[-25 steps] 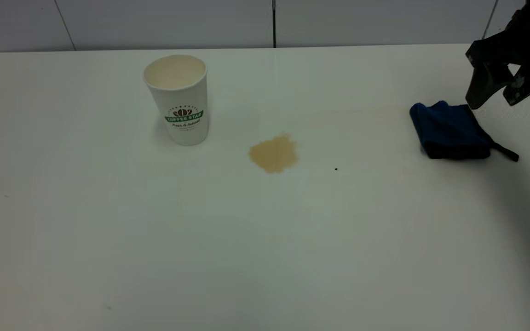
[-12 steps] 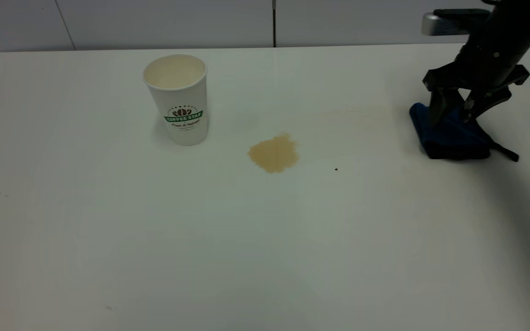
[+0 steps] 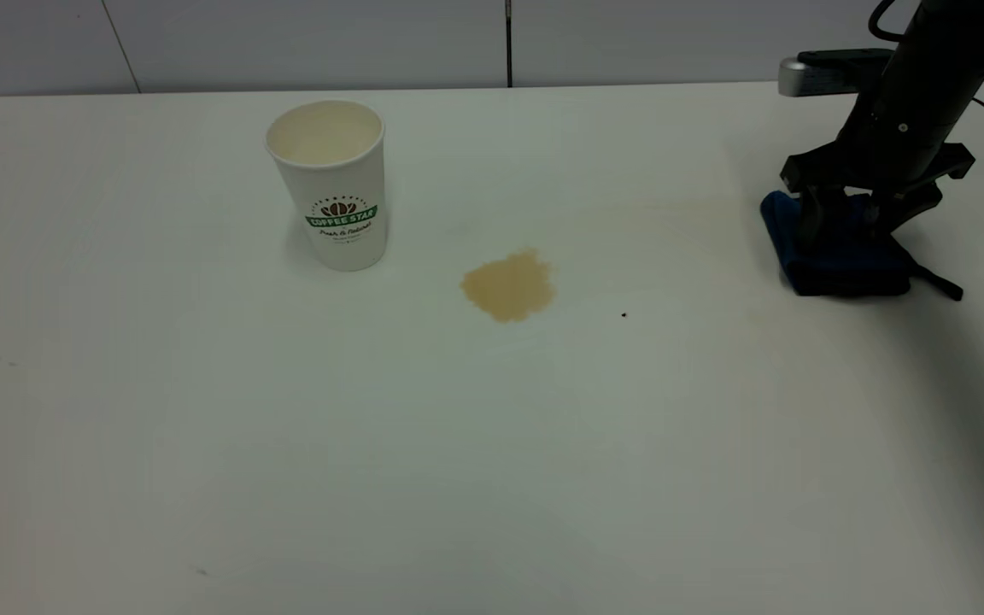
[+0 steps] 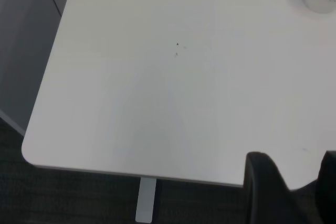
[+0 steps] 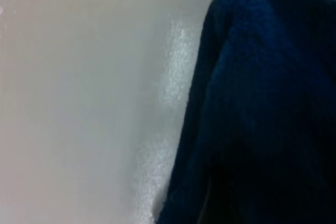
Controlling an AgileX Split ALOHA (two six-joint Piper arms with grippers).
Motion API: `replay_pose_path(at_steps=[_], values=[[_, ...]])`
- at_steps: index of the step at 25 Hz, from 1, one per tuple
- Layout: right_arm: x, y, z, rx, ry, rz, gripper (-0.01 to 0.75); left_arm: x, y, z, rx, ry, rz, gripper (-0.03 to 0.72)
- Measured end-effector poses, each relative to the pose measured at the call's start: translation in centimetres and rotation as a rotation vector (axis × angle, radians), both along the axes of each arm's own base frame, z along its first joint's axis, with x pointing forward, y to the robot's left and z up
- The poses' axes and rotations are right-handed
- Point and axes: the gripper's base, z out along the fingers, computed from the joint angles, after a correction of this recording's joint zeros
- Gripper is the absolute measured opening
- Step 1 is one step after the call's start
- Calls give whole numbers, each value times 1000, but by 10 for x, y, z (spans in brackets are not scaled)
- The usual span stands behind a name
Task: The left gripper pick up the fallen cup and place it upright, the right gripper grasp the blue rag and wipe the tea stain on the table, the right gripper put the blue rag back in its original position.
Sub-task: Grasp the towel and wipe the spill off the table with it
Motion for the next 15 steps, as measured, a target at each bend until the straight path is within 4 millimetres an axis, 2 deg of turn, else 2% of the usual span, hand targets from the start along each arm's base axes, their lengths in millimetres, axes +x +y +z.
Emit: replay_pose_path(at_steps=[2,4,9,10,12,15], values=[[0,-1,-3,0,5,-1,547,0,0,0,0,0,0,278],[-1,-1,-3,8,7,-1,467,0,0,0,0,0,0,278],[-2,6,-4,85,23,-11,105,0,0,0,0,0,0,278],[-3,8,-4,102,29,-10,79,0,0,0,0,0,0,278],[-5,19,-5,127,52,9,74,0,0,0,0,0,0,278],[-10,50,-5,148,93,75,74,0,0,0,0,0,0,278]])
